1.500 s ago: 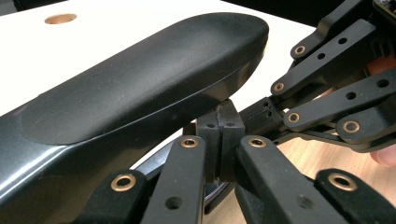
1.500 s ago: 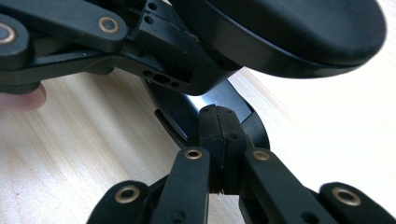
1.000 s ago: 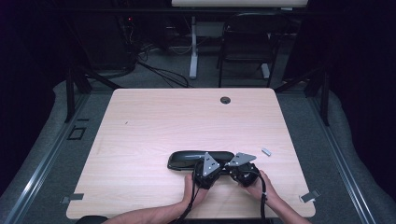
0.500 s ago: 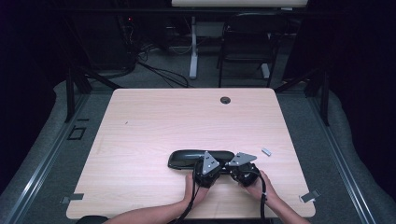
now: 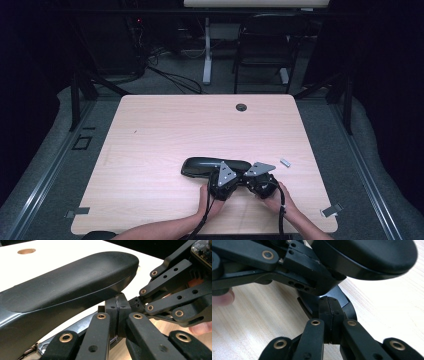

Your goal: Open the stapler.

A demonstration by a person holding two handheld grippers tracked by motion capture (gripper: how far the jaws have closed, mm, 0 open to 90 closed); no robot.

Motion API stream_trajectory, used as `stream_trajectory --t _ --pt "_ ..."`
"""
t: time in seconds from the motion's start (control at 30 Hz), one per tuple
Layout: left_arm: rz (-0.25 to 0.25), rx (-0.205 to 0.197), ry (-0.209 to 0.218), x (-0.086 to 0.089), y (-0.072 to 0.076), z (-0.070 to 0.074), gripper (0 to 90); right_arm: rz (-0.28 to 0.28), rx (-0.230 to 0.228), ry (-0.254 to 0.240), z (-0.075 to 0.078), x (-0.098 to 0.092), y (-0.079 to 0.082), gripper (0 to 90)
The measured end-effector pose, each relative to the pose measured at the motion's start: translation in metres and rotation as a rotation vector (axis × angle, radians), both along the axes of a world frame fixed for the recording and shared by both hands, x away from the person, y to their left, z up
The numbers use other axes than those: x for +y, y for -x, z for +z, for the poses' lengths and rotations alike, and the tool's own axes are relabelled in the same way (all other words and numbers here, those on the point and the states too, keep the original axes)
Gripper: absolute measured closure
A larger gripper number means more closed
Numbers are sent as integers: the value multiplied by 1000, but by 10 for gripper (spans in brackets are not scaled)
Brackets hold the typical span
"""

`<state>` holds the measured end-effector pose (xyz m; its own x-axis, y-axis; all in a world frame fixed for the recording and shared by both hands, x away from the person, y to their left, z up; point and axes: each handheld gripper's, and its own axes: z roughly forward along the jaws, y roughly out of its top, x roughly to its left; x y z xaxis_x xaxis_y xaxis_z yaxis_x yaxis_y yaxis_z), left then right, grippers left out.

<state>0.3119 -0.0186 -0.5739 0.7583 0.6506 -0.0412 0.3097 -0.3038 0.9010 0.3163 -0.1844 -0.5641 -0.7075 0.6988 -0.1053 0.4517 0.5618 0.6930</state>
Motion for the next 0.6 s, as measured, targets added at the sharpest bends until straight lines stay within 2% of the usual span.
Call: stream_trajectory --t 0.37,0.4,0.43,0.5,0.53,0.57,0.6 --pt "-11 13 18 1 -2 0 900 -1 -8 -5 -1 0 1 900" --pt "20 -72 59 3 0 7 900 -2 -11 -7 -1 0 0 900" --pt "18 -122 71 5 -2 19 900 2 -10 -9 -1 -1 0 900" --pt "33 -225 161 12 -8 55 900 1 -12 -4 -1 -1 0 900" --pt "29 -261 174 14 -8 68 900 -2 -16 -12 -1 -1 0 900" --pt "27 -256 188 15 -8 75 900 -2 -9 -19 -2 0 0 900" --pt "25 -246 181 16 -7 75 900 -6 -11 -6 -1 0 1 900"
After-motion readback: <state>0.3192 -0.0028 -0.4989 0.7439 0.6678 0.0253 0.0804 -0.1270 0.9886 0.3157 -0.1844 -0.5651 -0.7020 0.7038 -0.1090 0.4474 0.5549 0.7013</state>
